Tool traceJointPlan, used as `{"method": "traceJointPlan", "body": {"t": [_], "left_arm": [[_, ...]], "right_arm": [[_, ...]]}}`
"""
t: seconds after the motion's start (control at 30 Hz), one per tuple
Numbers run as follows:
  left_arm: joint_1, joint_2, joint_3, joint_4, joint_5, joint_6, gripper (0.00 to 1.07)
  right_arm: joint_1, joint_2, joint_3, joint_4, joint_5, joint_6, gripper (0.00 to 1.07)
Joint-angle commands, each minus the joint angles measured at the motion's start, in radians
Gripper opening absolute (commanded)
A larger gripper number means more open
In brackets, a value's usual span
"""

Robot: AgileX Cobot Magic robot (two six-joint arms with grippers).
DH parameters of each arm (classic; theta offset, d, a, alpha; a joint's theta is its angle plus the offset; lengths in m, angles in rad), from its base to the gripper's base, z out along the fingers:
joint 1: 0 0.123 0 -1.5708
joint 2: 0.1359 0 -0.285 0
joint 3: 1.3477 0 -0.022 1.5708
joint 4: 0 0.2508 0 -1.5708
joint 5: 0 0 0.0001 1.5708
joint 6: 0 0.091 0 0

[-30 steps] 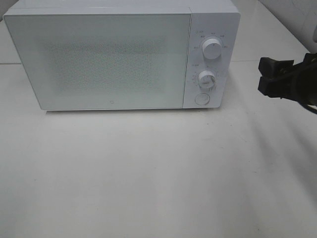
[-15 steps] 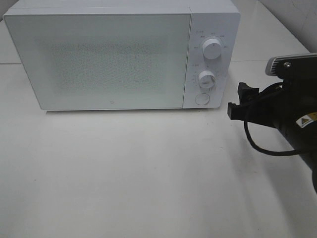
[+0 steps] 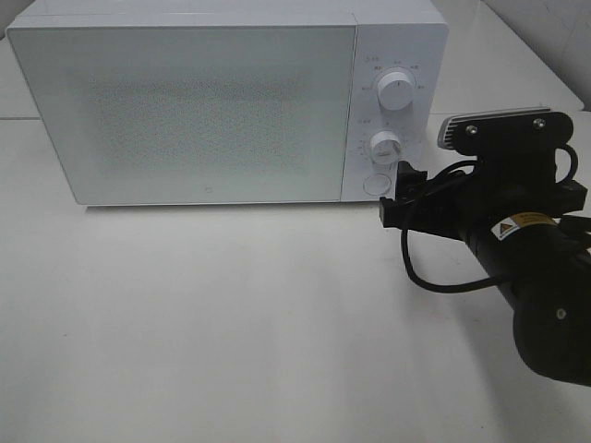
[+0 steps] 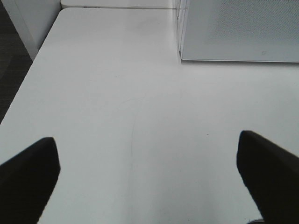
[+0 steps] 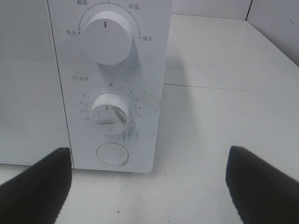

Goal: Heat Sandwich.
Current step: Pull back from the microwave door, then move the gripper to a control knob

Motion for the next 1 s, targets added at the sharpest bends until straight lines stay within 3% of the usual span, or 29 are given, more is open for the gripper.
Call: {"method": "traceJointPlan", "body": {"t": [0.03,1.0], "left_arm": [[0.003,-0.02,0.001,0.0,-0.01,0.0,0.98],[0.003,-0.02,0.001,0.0,-0.01,0.0,0.98]], "right_arm": [[0.003,0.013,-0.021,-0.001,-0.003,-0.002,0.89],[-0.004,0.233,-0.273,-0.035,0.007,0.043,0.83]]}}
